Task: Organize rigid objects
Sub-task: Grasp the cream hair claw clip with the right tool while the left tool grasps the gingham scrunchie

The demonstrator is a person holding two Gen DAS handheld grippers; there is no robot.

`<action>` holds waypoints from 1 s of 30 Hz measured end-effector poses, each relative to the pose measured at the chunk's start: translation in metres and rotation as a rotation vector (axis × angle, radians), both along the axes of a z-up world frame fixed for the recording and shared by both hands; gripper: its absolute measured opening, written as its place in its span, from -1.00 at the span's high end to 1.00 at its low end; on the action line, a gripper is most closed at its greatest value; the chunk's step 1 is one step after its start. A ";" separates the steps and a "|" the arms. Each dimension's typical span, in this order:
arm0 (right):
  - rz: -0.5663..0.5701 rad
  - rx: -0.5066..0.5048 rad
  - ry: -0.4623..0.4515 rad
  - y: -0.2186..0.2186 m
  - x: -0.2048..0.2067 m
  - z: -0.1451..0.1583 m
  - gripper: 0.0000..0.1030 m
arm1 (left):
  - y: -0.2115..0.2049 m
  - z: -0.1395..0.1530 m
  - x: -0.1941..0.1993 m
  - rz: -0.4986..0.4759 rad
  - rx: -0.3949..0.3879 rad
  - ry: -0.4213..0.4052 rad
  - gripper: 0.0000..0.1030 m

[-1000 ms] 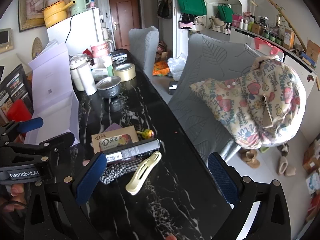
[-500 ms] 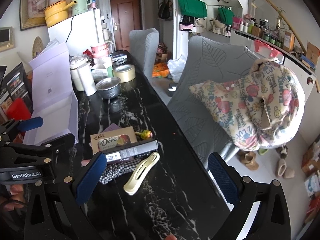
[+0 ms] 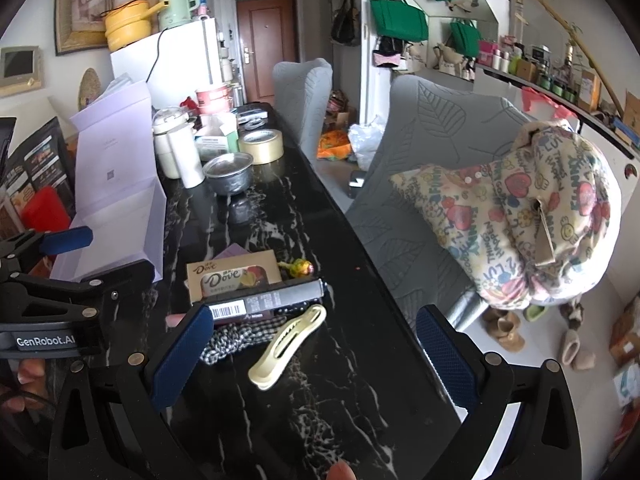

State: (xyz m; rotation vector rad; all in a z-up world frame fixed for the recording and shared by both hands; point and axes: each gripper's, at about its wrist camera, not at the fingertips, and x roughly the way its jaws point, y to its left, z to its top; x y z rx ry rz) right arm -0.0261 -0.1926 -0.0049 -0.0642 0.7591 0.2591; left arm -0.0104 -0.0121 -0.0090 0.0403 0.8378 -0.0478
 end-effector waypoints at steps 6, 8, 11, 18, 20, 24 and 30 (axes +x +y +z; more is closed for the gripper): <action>0.027 0.007 -0.013 0.000 0.002 -0.011 -1.00 | 0.003 -0.012 -0.003 0.007 -0.007 0.012 -1.00; 0.043 0.022 0.001 0.000 0.004 -0.017 -1.00 | 0.003 -0.016 -0.004 0.012 -0.009 0.012 -1.00; 0.059 0.032 0.021 -0.001 0.007 -0.028 -1.00 | 0.005 -0.023 -0.005 0.017 -0.012 0.022 -1.00; 0.087 0.042 0.060 -0.003 0.012 -0.050 -1.00 | 0.010 -0.041 -0.007 0.028 -0.054 0.043 -1.00; 0.098 0.045 0.076 -0.001 0.013 -0.058 -1.00 | 0.011 -0.047 -0.009 0.036 -0.059 0.049 -1.00; 0.119 0.044 0.115 0.003 0.016 -0.073 -0.94 | 0.016 -0.055 -0.011 0.058 -0.062 0.064 -1.00; 0.128 0.073 0.165 0.006 0.021 -0.090 -0.78 | 0.022 -0.064 -0.015 0.094 -0.084 0.086 -1.00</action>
